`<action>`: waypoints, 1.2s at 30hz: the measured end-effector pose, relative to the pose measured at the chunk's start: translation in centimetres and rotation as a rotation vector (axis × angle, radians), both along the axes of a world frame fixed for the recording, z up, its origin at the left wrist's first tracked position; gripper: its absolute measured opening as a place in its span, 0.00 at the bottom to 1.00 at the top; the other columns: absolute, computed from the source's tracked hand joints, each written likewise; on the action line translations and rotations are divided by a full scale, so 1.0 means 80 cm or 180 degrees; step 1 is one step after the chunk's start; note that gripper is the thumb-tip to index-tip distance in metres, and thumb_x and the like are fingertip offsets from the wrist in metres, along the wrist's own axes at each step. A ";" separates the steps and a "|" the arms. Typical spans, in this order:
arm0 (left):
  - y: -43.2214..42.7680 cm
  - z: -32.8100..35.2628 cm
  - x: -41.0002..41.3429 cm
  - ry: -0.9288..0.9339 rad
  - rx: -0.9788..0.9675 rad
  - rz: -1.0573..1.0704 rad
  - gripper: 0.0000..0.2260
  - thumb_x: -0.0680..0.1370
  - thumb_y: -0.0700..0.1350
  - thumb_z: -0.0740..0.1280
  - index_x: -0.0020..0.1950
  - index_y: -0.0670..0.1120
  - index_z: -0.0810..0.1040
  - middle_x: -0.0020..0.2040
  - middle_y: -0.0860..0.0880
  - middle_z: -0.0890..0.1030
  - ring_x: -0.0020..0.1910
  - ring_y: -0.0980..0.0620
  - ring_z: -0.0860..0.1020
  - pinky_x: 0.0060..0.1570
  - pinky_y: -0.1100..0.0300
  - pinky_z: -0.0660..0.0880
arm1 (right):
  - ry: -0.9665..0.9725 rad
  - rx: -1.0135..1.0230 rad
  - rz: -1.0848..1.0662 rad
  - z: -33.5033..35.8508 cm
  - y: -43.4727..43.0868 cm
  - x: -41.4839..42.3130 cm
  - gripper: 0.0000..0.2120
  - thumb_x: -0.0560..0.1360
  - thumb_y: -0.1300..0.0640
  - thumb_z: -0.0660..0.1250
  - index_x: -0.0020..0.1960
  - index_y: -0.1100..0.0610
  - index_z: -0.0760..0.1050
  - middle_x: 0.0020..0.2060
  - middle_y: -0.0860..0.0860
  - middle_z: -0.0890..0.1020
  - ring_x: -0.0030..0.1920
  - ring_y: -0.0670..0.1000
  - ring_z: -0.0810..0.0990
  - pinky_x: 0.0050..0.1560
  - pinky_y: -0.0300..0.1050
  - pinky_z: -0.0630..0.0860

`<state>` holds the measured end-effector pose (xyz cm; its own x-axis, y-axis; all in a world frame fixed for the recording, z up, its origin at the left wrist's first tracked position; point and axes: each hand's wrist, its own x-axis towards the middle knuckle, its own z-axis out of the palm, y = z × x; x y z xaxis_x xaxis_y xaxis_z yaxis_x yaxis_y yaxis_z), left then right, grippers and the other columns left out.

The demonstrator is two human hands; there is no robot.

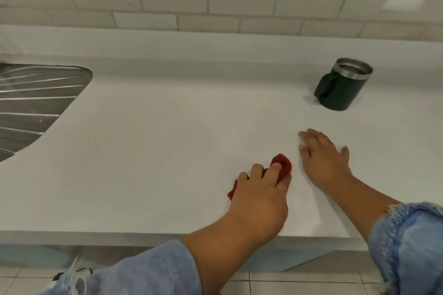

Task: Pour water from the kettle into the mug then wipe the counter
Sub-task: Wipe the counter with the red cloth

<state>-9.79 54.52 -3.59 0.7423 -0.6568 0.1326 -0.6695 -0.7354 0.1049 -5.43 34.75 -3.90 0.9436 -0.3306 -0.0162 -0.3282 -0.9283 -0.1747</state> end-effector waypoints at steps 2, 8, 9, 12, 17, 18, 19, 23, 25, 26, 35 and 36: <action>0.021 -0.002 0.010 -0.0057 0.0000 0.0312 0.24 0.78 0.46 0.54 0.74 0.50 0.60 0.73 0.46 0.63 0.58 0.41 0.67 0.51 0.47 0.66 | -0.0056 -0.0008 0.0022 -0.001 -0.001 0.000 0.22 0.81 0.50 0.46 0.75 0.45 0.55 0.76 0.46 0.57 0.75 0.47 0.54 0.71 0.66 0.50; 0.150 -0.002 0.048 -0.0213 0.0032 0.1399 0.22 0.78 0.50 0.55 0.72 0.53 0.66 0.72 0.49 0.66 0.58 0.42 0.68 0.50 0.50 0.68 | -0.0056 -0.0050 -0.0023 -0.002 0.000 -0.001 0.22 0.81 0.50 0.45 0.75 0.45 0.55 0.76 0.45 0.57 0.75 0.47 0.55 0.72 0.65 0.50; 0.175 -0.001 0.053 -0.0223 0.0019 0.1571 0.21 0.78 0.50 0.56 0.72 0.53 0.67 0.71 0.48 0.67 0.58 0.41 0.68 0.50 0.50 0.68 | -0.0047 -0.0056 -0.0035 -0.002 0.001 -0.002 0.23 0.81 0.50 0.45 0.75 0.45 0.55 0.76 0.46 0.57 0.75 0.47 0.55 0.72 0.65 0.49; 0.249 0.003 0.070 -0.0222 -0.0078 0.2100 0.20 0.77 0.49 0.59 0.70 0.54 0.69 0.70 0.47 0.69 0.58 0.39 0.68 0.51 0.47 0.69 | -0.0048 -0.0093 -0.0064 0.001 0.002 -0.002 0.22 0.81 0.50 0.45 0.75 0.45 0.56 0.76 0.47 0.59 0.74 0.49 0.57 0.72 0.65 0.50; 0.355 -0.001 0.100 -0.0158 -0.0138 0.2681 0.20 0.77 0.50 0.57 0.70 0.57 0.68 0.71 0.48 0.67 0.62 0.38 0.65 0.56 0.43 0.68 | -0.0114 -0.0141 0.0109 0.015 0.035 0.004 0.20 0.81 0.54 0.50 0.72 0.53 0.64 0.72 0.52 0.67 0.68 0.55 0.67 0.71 0.62 0.54; 0.368 -0.002 0.106 -0.0147 -0.0126 0.2729 0.20 0.77 0.50 0.57 0.70 0.57 0.68 0.71 0.48 0.66 0.62 0.38 0.64 0.56 0.43 0.68 | -0.0163 -0.0035 0.0334 0.018 0.050 0.005 0.20 0.81 0.54 0.51 0.71 0.54 0.65 0.72 0.52 0.67 0.68 0.56 0.68 0.72 0.59 0.55; 0.381 -0.003 0.113 -0.0120 -0.0108 0.2784 0.20 0.77 0.51 0.57 0.70 0.57 0.68 0.71 0.48 0.66 0.62 0.38 0.64 0.57 0.42 0.67 | -0.0197 0.0066 0.0656 0.020 0.071 0.007 0.20 0.81 0.54 0.52 0.72 0.54 0.65 0.72 0.52 0.67 0.69 0.55 0.67 0.72 0.57 0.56; 0.437 -0.003 0.134 0.0005 -0.0109 0.3091 0.20 0.77 0.52 0.55 0.69 0.59 0.68 0.72 0.49 0.65 0.64 0.37 0.63 0.60 0.40 0.66 | 0.0020 0.0381 0.1958 0.022 0.173 0.012 0.23 0.82 0.48 0.50 0.76 0.49 0.57 0.76 0.44 0.58 0.75 0.45 0.53 0.75 0.44 0.44; 0.467 -0.003 0.142 0.0044 -0.0110 0.3253 0.20 0.77 0.53 0.55 0.69 0.59 0.68 0.72 0.49 0.66 0.64 0.36 0.63 0.60 0.39 0.67 | 0.0134 0.0414 0.2341 0.016 0.208 0.013 0.23 0.81 0.45 0.47 0.76 0.44 0.52 0.76 0.40 0.53 0.76 0.41 0.46 0.73 0.42 0.38; 0.483 -0.003 0.145 0.0051 -0.0112 0.3323 0.20 0.77 0.53 0.55 0.69 0.59 0.68 0.72 0.48 0.66 0.64 0.36 0.63 0.61 0.39 0.67 | 0.0172 0.0401 0.2431 0.013 0.218 0.013 0.23 0.81 0.44 0.45 0.76 0.42 0.51 0.76 0.38 0.51 0.75 0.40 0.44 0.73 0.42 0.36; 0.587 0.004 0.178 0.0341 0.0089 0.3777 0.19 0.78 0.53 0.53 0.67 0.56 0.71 0.70 0.46 0.67 0.64 0.35 0.62 0.63 0.40 0.64 | 0.0099 0.0343 0.2452 0.001 0.223 0.015 0.23 0.79 0.39 0.42 0.74 0.36 0.50 0.74 0.33 0.51 0.73 0.34 0.42 0.75 0.43 0.39; 0.595 0.006 0.180 0.0367 -0.0081 0.3992 0.19 0.77 0.52 0.53 0.66 0.54 0.71 0.69 0.44 0.67 0.64 0.34 0.62 0.64 0.39 0.64 | 0.0102 0.0341 0.2453 0.000 0.223 0.015 0.23 0.79 0.39 0.43 0.74 0.36 0.51 0.74 0.32 0.51 0.73 0.34 0.42 0.75 0.43 0.40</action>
